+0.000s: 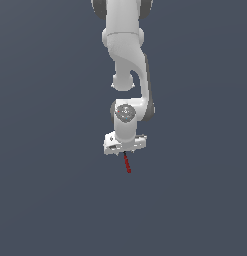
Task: Pick up the object and move it to a goal position.
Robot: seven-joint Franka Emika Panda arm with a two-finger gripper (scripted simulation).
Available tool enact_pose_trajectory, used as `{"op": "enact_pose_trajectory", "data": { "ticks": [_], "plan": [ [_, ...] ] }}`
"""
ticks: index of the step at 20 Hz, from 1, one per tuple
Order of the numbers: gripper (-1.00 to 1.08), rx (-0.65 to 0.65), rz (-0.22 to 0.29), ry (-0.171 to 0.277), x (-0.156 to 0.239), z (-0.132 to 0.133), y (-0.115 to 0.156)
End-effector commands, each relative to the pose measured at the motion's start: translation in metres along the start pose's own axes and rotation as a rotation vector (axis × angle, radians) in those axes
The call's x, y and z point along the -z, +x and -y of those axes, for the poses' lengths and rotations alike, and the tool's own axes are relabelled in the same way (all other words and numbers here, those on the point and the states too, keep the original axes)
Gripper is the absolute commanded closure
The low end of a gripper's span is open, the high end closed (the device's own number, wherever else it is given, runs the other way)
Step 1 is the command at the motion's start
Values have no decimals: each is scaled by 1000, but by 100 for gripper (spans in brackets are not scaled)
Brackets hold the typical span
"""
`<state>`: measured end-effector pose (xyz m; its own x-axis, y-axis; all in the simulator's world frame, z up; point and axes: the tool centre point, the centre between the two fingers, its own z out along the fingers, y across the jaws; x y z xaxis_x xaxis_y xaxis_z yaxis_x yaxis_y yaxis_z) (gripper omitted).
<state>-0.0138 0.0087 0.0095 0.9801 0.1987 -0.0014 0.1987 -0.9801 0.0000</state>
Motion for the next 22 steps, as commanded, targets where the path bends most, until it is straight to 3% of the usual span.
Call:
{"op": "enact_pose_trajectory", "data": {
  "ticks": [1, 13, 22],
  "plan": [
    [108, 1, -1, 0, -2, 0, 1],
    [108, 2, -2, 0, 2, -3, 1],
    [108, 2, -2, 0, 25, -55, -6]
  ]
}}
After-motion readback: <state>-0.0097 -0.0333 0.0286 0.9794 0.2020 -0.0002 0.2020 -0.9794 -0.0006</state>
